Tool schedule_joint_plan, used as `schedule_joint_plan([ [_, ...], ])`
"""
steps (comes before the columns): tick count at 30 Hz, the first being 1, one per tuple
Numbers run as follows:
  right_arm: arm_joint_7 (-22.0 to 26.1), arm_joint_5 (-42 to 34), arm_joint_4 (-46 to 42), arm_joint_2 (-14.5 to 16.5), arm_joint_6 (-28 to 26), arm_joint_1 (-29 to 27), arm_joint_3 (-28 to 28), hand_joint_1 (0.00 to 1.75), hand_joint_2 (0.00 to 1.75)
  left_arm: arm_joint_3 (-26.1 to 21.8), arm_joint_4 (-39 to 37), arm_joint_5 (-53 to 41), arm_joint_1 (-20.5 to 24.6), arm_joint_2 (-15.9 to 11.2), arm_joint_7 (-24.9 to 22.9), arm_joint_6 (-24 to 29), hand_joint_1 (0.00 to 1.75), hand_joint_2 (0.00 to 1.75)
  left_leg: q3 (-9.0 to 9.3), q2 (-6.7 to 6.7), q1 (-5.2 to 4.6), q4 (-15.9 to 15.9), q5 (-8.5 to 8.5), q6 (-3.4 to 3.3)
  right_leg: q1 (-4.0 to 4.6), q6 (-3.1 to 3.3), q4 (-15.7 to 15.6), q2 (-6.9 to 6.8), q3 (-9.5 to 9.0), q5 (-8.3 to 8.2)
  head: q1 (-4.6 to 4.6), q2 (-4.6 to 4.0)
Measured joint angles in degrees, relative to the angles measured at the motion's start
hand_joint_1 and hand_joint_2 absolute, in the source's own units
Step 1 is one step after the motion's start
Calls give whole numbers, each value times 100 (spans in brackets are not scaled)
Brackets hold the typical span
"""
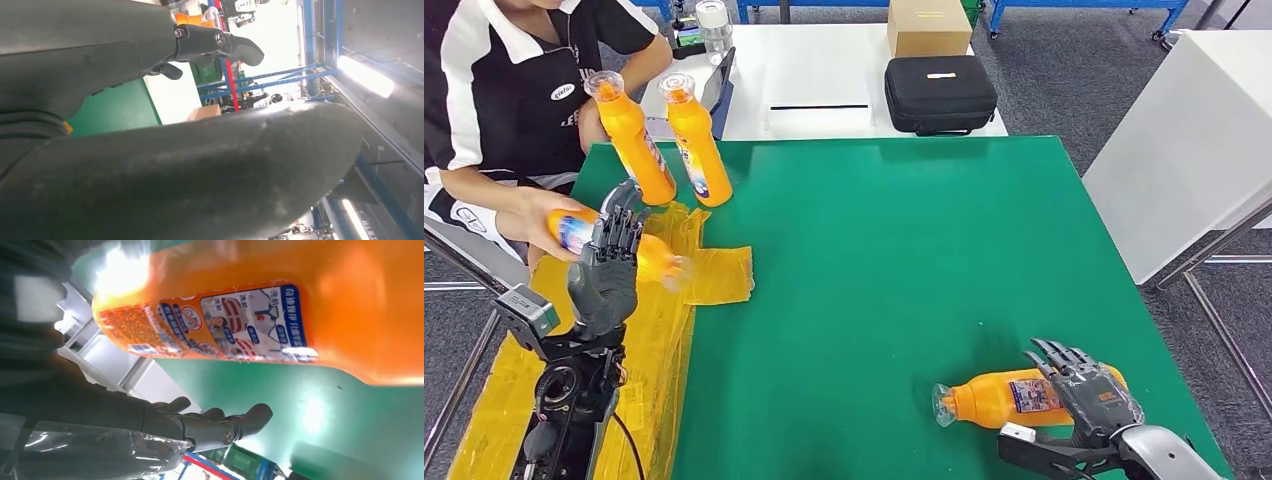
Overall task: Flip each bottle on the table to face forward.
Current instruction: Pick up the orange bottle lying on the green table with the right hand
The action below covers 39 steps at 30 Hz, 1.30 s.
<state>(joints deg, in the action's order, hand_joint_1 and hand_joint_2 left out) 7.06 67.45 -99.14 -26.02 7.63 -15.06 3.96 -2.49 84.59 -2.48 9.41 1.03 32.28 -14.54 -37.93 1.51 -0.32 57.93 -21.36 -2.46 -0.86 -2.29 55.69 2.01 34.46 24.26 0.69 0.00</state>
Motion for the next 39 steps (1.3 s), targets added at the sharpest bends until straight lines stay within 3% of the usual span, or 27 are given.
schedule_joint_plan([
  [8, -3, 126, 552, 220, -58, 225, -162, 0, 175, 0, -8, -8, -8, 9, 0, 9, 0, 0, 0, 0, 0, 0, 0, 0, 0, 0, 0, 0, 1, 0, 1, 0],
  [20, -72, 131, 1078, 341, 559, 456, -398, 0, 175, 0, -156, -17, 98, 9, -9, 1, 0, 0, 5, 2, 0, 0, 1, -1, 0, 0, 0, 0, -1, 0, 0, 0],
  [21, -97, 121, 1104, 336, 603, 471, -408, 5, 175, 0, -168, -16, 112, 9, -16, -1, 0, 0, 6, 2, 0, 0, 1, -1, 0, 0, -1, 0, -1, 0, 0, 0],
  [22, -130, 108, 1129, 326, 652, 484, -416, 34, 175, 0, -184, -14, 131, 9, -27, -5, 0, 0, 8, 2, 0, 0, 1, -1, 0, 0, -1, 0, 3, 1, 0, 0],
  [25, -236, 65, 1186, 286, 777, 501, -452, 157, 175, 2, -239, 3, 196, 9, -60, -29, 0, 0, 22, 3, 0, 0, -8, -9, 0, 12, -3, -1, 27, 16, -1, 0],
  [26, -260, 54, 1199, 278, 799, 497, -466, 171, 175, 2, -257, 7, 211, 9, -68, -36, 0, 0, 26, 3, -1, 0, -12, -12, 0, 18, -4, -1, 30, 22, -2, 0],
  [30, -277, 84, 1214, 282, 647, 481, -502, 175, 175, 2, -336, 9, 258, 16, -86, -38, 0, 0, 30, 1, -2, 0, -15, -13, 0, 17, -3, 0, 0, 19, -1, 0],
  [34, -48, 226, 1235, 387, -190, 509, -520, 175, 175, 2, -386, 11, 264, 32, -96, -45, 0, 0, 25, -1, -6, 0, -9, -18, -3, 9, -2, 0, -30, 7, -1, 0],
  [39, 400, -180, 1235, 777, -1035, 799, -593, 175, 175, 10, -385, 14, 264, 53, -142, -123, 0, 0, 26, -11, -3, 0, -8, -16, 1, 9, -1, 1, -26, 5, 1, 0],
])
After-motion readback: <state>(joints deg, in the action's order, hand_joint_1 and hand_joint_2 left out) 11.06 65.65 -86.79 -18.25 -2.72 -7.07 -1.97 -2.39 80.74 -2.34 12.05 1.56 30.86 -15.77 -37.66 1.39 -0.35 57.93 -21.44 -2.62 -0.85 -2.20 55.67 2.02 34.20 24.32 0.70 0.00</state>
